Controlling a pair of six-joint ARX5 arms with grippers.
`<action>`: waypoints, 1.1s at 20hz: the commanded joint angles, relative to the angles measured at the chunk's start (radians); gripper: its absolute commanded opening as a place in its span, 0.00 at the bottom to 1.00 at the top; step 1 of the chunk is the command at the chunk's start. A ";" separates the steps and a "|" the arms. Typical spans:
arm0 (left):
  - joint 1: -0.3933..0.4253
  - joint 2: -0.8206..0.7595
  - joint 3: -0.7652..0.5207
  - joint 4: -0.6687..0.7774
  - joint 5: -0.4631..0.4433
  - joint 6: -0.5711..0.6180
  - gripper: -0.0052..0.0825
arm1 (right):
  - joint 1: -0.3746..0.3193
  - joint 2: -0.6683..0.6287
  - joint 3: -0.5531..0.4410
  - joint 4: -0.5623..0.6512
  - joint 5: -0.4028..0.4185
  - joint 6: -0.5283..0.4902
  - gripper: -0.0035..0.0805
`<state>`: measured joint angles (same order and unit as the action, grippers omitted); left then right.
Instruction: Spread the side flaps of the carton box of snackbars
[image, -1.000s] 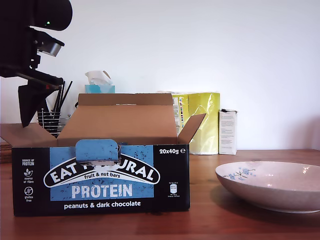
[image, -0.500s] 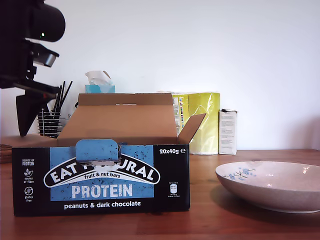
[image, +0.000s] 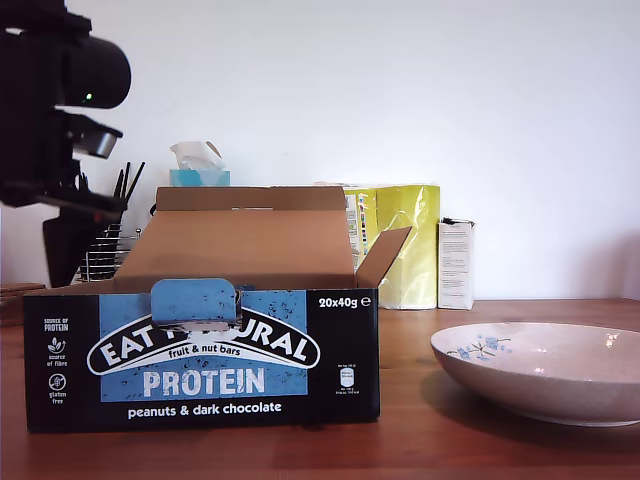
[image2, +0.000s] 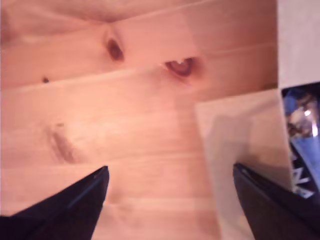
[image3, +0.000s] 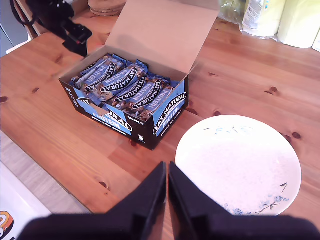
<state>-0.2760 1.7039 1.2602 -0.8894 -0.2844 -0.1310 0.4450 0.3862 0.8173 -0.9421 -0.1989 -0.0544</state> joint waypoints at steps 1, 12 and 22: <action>0.009 0.026 -0.055 0.010 0.021 0.002 0.89 | 0.000 0.003 0.015 0.012 -0.001 -0.006 0.03; 0.011 -0.029 -0.069 0.041 0.097 0.035 0.88 | 0.000 0.003 0.015 0.018 -0.001 -0.006 0.03; 0.005 -0.352 -0.070 0.078 0.380 0.147 0.87 | 0.000 0.003 0.015 0.019 -0.002 -0.013 0.03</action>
<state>-0.2714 1.3437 1.2011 -0.8265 0.0734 -0.0025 0.4450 0.3862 0.8173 -0.9329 -0.1989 -0.0582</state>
